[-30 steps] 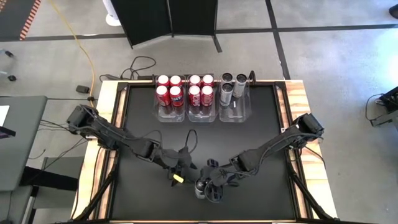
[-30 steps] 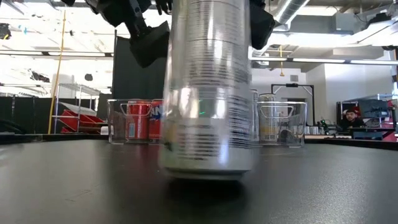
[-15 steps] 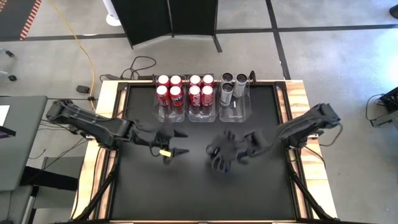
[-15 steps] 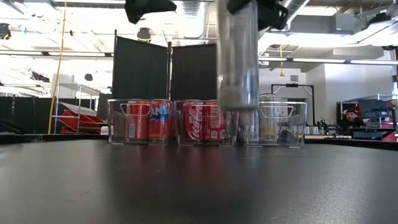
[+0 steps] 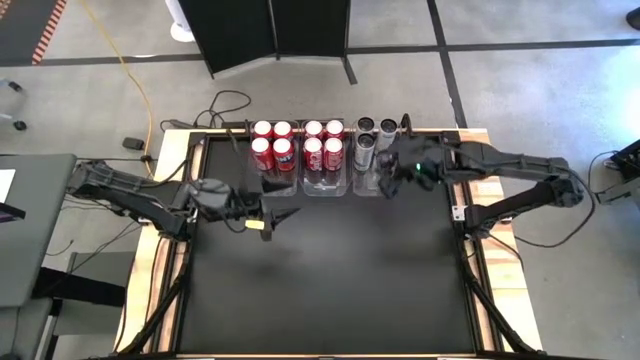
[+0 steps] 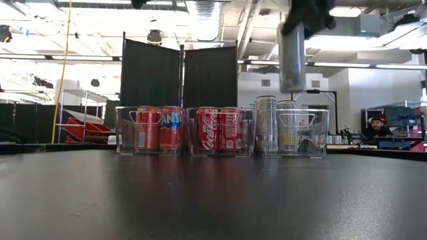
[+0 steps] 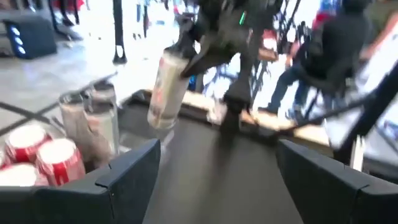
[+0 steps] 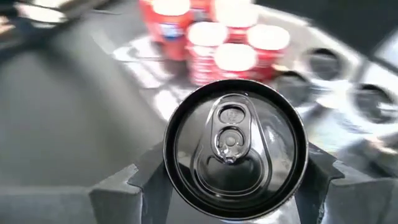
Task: Sort soda cans
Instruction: Put the white yellow soda can into the right transparent bin
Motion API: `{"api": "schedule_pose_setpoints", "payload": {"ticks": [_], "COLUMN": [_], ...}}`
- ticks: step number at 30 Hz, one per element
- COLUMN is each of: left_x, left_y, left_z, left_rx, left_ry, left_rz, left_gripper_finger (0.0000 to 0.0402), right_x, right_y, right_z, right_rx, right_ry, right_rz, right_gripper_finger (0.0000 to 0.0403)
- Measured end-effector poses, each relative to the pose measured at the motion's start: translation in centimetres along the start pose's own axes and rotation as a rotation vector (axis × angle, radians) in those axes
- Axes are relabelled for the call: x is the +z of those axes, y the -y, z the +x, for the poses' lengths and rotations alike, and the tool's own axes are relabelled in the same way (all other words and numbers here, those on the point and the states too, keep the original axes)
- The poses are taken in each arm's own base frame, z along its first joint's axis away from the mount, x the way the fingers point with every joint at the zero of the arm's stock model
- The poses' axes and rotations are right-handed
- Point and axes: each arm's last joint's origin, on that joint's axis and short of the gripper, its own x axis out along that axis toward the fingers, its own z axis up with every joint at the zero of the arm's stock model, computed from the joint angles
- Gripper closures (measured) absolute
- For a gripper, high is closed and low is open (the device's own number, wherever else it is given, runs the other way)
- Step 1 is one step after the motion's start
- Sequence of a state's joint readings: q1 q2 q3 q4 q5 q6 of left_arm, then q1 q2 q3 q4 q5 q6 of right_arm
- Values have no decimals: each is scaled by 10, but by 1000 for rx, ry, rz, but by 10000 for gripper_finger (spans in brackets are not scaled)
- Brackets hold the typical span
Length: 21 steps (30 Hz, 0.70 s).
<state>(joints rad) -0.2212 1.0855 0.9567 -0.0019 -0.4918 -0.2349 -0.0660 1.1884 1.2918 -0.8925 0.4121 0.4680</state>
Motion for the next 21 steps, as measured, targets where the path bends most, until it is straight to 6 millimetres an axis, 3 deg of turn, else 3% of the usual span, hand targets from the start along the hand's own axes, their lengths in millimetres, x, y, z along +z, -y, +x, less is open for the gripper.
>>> {"api": "schedule_pose_setpoints", "payload": {"ticks": [9, 21], "left_x": [6, 4], "left_y": [-18, -45], "left_z": [7, 14], "left_rx": [84, 198], "left_ry": [6, -50], "left_rz": [0, 15], "left_gripper_finger": [86, 86], "right_x": [-17, -46], "right_y": [68, 101], "right_z": [40, 97], "right_rx": [-166, -135], "right_ry": [-26, -53], "right_rz": [104, 123], "right_gripper_finger": [157, 158]}}
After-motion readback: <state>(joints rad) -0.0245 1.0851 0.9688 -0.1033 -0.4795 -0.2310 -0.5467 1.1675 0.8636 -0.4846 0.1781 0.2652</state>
